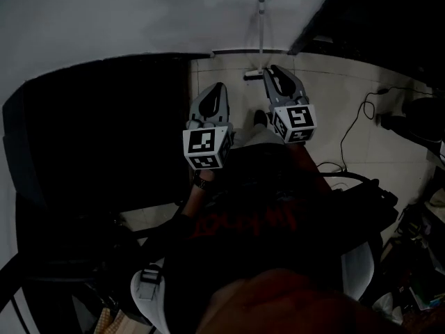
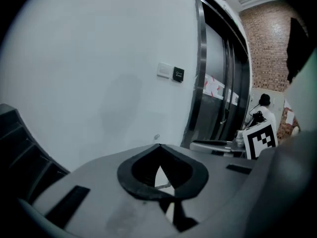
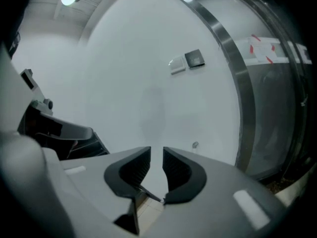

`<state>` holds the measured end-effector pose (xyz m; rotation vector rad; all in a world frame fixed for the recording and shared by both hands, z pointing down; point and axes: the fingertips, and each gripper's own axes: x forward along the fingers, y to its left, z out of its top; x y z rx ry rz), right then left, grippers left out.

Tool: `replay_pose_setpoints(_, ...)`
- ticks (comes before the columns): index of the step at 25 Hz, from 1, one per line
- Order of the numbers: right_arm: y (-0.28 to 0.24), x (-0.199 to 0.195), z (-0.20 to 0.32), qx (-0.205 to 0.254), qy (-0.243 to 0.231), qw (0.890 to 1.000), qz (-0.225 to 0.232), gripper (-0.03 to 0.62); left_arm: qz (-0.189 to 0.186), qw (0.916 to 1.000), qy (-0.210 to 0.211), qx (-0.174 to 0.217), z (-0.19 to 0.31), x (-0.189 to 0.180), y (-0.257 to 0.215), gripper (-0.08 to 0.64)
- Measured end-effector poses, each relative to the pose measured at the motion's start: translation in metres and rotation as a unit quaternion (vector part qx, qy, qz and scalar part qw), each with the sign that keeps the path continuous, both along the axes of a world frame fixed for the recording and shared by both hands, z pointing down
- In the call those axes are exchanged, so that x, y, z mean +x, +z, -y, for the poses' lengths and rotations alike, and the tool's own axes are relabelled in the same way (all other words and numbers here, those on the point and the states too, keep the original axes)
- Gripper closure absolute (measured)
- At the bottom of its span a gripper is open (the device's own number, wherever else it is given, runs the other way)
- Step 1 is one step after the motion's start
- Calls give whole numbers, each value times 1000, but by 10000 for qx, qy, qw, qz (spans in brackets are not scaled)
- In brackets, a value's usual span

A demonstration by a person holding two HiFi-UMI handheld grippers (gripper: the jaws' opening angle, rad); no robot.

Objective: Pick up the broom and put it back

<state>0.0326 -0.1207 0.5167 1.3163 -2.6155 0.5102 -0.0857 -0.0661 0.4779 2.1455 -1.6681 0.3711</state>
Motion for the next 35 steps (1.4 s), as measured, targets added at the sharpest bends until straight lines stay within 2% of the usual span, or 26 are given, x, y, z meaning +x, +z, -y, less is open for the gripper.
replay_pose_setpoints(4,33,-18,34,-408,85,9990,-174,418,-40,9994,-232,-250,17,-39,12,555)
replay_pose_setpoints(7,79,-18,64,-816,176,9953,-501,325,-53,9989,-337,-323,35,-57,18,555)
replay_pose_setpoints(11,156,-8,98,-1306,126,9846,-1154,299,-97,9970,-630,-446,48,-77,28,555)
replay_pose_setpoints(16,249,4,147,-1693,107,9733,-1549,299,-20,9926,-904,-816,46,-87,60,555)
replay_pose_setpoints(22,336,-11,222,-1892,65,9633,-1904,302,69,9877,-1035,-1173,40,-89,85,555)
replay_pose_setpoints(26,384,-14,253,-2024,-50,9465,-2514,330,119,9869,-1021,-1244,37,-90,95,555)
replay_pose_setpoints(28,395,-15,262,-2124,-78,9404,-2653,339,116,9859,-1047,-1300,35,-92,99,555)
replay_pose_setpoints(29,395,-16,268,-2073,-49,9413,-2664,356,117,9856,-1054,-1317,35,-93,100,555)
replay_pose_setpoints(30,392,-16,274,-1965,3,9439,-2653,407,121,9856,-1051,-1323,36,-94,101,555)
replay_pose_setpoints(31,387,-16,279,-1833,66,9472,-2628,490,127,9857,-1042,-1316,37,-96,102,555)
replay_pose_setpoints(35,373,-16,266,-1516,249,9568,-2470,499,154,9873,-1025,-1202,45,-104,96,555)
